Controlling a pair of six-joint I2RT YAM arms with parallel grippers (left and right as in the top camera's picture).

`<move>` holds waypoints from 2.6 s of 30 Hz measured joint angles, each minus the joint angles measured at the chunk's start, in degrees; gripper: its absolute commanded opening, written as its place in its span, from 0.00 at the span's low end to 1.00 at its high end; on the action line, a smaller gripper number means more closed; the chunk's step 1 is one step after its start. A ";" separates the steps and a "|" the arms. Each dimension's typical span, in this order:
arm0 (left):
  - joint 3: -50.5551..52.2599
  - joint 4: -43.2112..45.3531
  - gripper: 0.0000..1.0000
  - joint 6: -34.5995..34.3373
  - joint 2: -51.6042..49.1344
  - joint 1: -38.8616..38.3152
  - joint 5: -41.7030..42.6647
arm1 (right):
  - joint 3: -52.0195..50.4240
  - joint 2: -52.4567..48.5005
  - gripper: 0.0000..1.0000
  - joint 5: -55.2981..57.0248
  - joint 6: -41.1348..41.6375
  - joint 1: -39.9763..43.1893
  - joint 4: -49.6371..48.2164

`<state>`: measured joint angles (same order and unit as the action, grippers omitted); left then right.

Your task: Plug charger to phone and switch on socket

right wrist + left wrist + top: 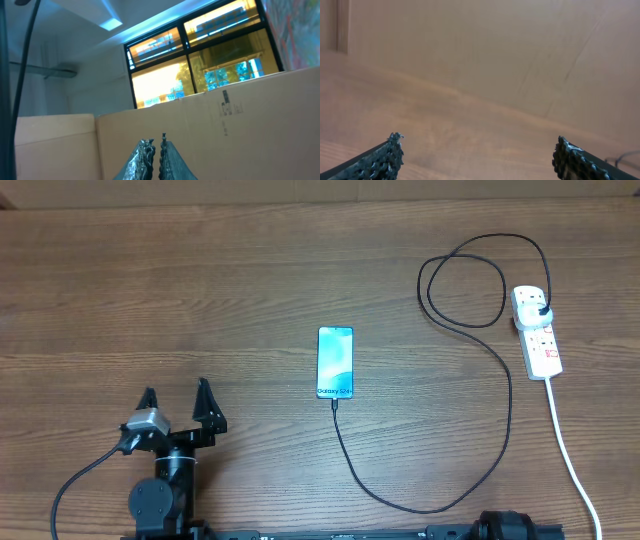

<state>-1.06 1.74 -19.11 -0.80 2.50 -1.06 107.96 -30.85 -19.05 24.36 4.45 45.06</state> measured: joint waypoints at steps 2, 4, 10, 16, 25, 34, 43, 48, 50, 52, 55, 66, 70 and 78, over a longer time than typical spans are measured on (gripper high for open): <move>0.59 -1.11 0.99 0.00 0.00 0.00 0.00 | -0.02 0.04 0.09 -0.59 0.00 0.00 -0.04; 0.59 -1.79 1.00 0.00 0.00 0.00 0.00 | -0.04 0.11 0.09 -0.96 -0.02 0.00 0.00; 0.59 -6.10 1.00 0.02 -0.02 0.00 0.00 | -0.09 0.72 0.11 -1.57 0.02 0.00 -0.44; 0.59 -6.19 1.00 0.02 0.00 0.00 0.00 | -0.09 0.85 0.16 -1.70 -0.02 0.00 -2.14; 0.59 -6.19 1.00 0.00 -0.02 0.00 0.00 | -0.13 1.22 0.21 -1.70 -0.02 0.00 -3.04; 0.59 -6.19 1.00 0.02 -0.02 0.00 0.00 | -7.76 10.01 0.26 0.61 -0.22 -1.66 -7.63; 0.59 -6.21 1.00 0.00 -0.02 0.00 0.00 | -15.91 24.39 0.27 3.04 -0.42 -3.41 -13.25; 0.59 -6.21 1.00 0.02 -0.02 0.00 0.00 | -16.26 24.76 0.28 3.43 -0.39 -4.04 -13.20; 0.59 -6.21 1.00 0.02 0.00 0.00 0.00 | -16.55 24.76 0.28 3.43 -0.42 -4.04 -13.00; 0.59 -6.21 1.00 0.02 -0.02 0.00 0.00 | -16.81 25.16 0.29 3.56 -0.42 -4.07 -12.96; 0.59 -6.21 1.00 0.02 0.00 0.00 0.00 | -17.55 27.39 0.31 3.87 -0.35 -4.07 -12.72; 0.59 -6.21 1.00 0.02 0.00 0.00 0.00 | -14.97 30.53 1.00 5.46 -0.76 -4.07 -12.44; 0.59 -6.21 1.00 0.02 -0.02 0.00 0.00 | -15.54 30.53 1.00 6.88 -0.79 -3.91 -15.63; 0.59 -6.21 1.00 0.02 -0.02 0.00 0.00 | -25.68 30.53 1.00 14.47 -0.66 -3.37 -18.12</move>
<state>-0.47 -4.47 -19.09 -0.82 2.50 -1.06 82.28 -0.32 -4.58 23.70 1.08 26.94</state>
